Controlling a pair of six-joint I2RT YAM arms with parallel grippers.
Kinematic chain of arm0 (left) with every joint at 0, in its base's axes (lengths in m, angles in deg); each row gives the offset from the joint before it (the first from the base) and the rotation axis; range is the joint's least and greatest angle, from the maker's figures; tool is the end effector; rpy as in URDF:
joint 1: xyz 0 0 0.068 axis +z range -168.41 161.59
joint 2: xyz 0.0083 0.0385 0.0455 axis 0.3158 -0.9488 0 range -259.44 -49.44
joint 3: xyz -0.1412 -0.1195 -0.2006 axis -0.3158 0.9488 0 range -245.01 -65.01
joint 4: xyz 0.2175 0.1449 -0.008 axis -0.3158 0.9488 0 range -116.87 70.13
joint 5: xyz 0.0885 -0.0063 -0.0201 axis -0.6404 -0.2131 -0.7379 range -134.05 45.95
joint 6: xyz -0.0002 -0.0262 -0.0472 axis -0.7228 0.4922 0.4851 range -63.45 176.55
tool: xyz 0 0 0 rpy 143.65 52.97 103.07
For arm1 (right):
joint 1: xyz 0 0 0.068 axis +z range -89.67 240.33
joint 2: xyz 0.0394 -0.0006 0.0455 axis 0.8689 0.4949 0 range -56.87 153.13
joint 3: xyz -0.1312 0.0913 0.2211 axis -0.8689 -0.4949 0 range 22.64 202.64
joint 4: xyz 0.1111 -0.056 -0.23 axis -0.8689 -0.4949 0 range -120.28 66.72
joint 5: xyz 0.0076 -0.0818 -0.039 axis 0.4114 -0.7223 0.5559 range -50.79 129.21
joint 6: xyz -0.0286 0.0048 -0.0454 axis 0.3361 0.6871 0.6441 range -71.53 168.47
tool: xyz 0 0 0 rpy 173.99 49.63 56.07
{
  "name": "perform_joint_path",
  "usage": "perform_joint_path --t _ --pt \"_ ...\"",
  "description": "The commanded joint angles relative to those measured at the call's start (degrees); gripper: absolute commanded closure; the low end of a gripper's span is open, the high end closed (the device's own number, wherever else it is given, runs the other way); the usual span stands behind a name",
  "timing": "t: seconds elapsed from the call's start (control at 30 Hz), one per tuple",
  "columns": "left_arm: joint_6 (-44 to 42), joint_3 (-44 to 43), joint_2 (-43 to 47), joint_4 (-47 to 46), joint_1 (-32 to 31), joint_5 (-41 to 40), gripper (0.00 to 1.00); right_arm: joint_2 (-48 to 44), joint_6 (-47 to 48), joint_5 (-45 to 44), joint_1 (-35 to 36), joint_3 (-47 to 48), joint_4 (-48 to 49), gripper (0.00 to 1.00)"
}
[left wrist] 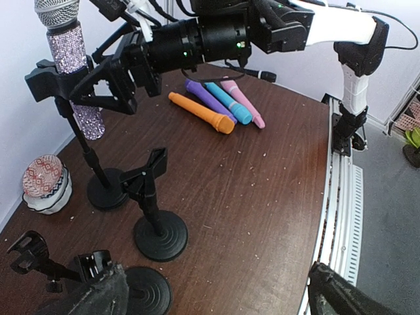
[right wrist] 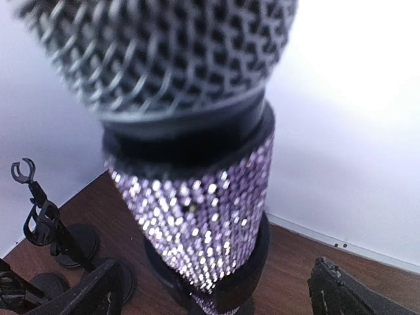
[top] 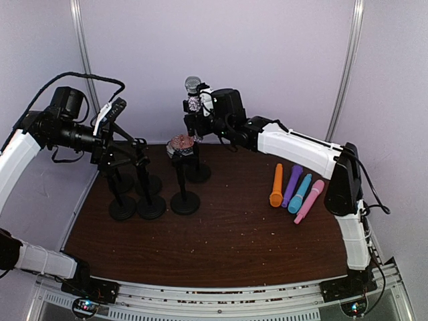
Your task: Remove the microphone from the stand
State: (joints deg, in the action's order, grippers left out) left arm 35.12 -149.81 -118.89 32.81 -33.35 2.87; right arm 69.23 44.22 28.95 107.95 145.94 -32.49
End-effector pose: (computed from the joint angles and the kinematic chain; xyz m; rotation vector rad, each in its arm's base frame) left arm 0.2040 -0.0814 0.4147 1.0504 1.9315 -0.8857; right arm 0.3618 0.3872 0.3522 -0.5432 1.7200 0.4918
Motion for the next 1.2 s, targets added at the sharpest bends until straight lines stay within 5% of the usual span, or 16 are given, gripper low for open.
perform_joint_path --t 0.0,0.23,0.37,0.67,1.17 --pt "0.14 -0.79 -0.08 -1.94 0.53 0.85 0.02 2.68 1.85 -0.30 -1.00 4.39 3.30 0.04" --pt "-1.29 -0.62 0.28 -0.92 0.74 0.72 0.02 6.55 3.91 -0.78 -1.32 7.34 5.82 0.24" --pt "-1.80 -0.50 0.26 -0.38 0.97 0.72 0.03 6.43 4.25 -0.15 -1.25 7.31 7.81 0.44" --pt "-2.28 1.24 -0.26 -0.18 1.01 2.40 0.05 -4.12 7.11 0.82 -1.20 -1.93 11.35 0.82" --pt "1.73 5.05 -0.79 -6.04 -2.54 7.86 0.09 -37.81 -0.43 3.72 1.32 -47.64 22.74 0.94"
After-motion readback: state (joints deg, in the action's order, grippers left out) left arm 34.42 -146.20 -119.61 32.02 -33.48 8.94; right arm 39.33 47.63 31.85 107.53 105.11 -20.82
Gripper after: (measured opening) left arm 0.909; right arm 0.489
